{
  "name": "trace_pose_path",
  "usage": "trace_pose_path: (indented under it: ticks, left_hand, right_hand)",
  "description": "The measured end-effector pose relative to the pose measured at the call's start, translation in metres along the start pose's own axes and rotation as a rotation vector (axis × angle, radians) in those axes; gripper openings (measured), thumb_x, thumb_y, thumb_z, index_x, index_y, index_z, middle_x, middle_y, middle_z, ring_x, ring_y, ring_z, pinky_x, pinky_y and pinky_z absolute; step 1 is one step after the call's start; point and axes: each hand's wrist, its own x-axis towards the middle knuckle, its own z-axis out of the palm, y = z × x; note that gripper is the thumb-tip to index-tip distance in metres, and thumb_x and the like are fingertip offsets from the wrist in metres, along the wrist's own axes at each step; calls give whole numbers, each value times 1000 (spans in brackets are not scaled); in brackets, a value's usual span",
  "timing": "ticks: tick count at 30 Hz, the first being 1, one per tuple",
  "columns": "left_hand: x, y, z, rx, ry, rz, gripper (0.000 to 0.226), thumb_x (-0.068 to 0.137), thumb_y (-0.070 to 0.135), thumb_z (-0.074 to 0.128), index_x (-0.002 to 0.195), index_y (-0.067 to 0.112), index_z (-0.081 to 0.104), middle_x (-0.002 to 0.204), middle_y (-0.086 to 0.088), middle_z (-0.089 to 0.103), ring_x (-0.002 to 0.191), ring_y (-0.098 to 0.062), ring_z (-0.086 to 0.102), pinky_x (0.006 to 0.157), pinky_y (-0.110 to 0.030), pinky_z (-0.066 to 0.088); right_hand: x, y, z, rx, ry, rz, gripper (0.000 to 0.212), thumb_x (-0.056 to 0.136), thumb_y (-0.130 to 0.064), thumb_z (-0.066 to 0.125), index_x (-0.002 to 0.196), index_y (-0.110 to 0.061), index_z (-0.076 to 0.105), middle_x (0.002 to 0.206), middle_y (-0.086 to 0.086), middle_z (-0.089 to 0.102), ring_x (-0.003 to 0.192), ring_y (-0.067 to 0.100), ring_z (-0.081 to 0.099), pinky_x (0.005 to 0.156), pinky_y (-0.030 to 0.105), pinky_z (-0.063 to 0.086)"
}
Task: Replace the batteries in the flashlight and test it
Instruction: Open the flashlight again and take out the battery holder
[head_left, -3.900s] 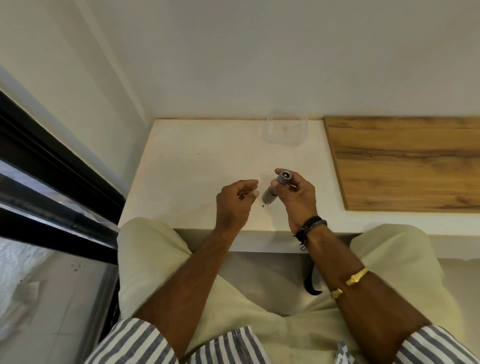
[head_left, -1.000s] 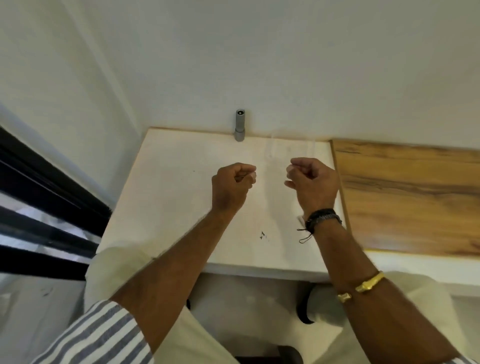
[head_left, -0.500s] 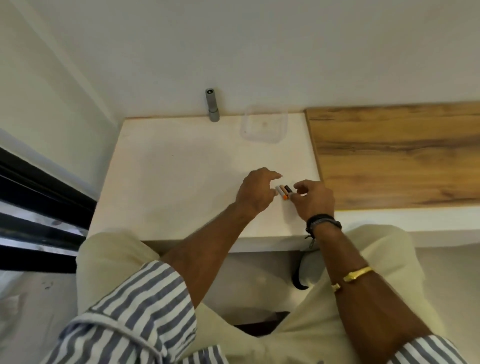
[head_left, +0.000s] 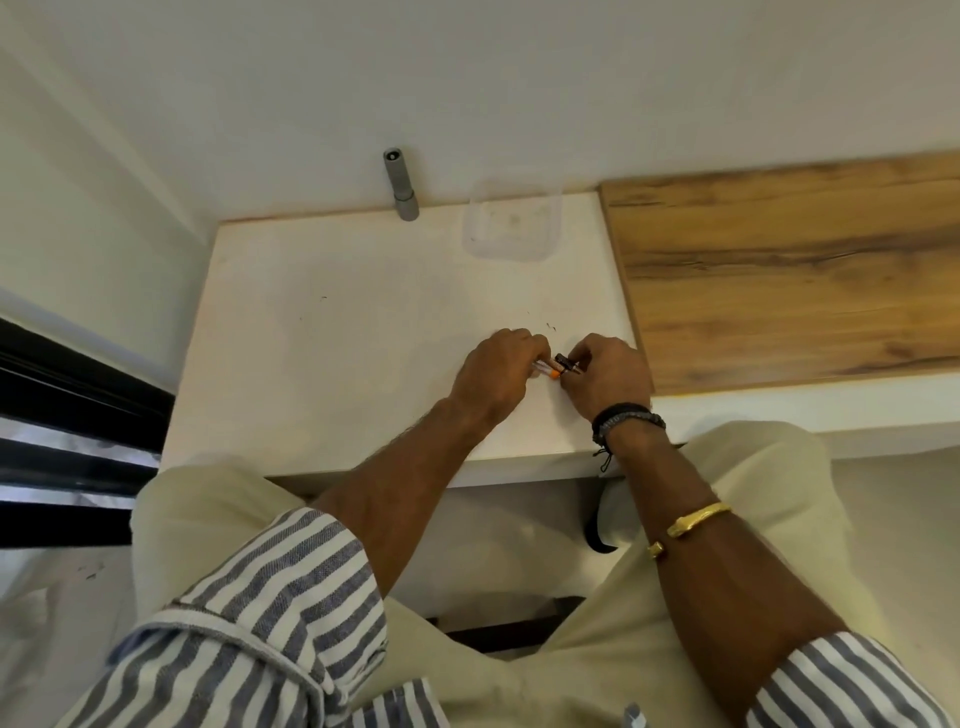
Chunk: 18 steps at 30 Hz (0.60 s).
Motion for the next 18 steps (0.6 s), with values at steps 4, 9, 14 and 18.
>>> trace_pose_path:
  ticks: [4,9,14,18]
  left_hand:
    - [0,-5,-3,36,-47,25,20,95,8,61,111,12,72,102,-10,69,92,-25,60,81,-38,51]
    - [3,-8,-5,106,-134,36,27,97,11,60,121,16,70,109,-11,68,95,-26,60,82,-32,49]
    - [4,-11,-3,85,-100,57,22,95,10,61,113,16,74,101,-10,69,88,-25,60,78,-38,54]
    - [7,-19,-12,22,12,77,19,96,12,61,109,12,75,98,-10,70,87,-25,63,77,-39,53]
  right_hand:
    - [1,-2,-2,15,-18,-6,14,83,-22,77,97,-19,75,96,2,73,87,18,65,75,30,52]
    - [1,-5,-2,27,-25,2,12,84,-16,75,95,-18,79,94,4,76,86,21,68,75,29,53]
    - [1,-7,-1,10,-28,-5,13,89,-19,73,100,-18,79,96,6,76,89,25,70,76,30,54]
    - [7,-9,-5,33,-17,-7,17,92,-22,69,108,-23,77,101,4,76,93,26,69,76,30,53]
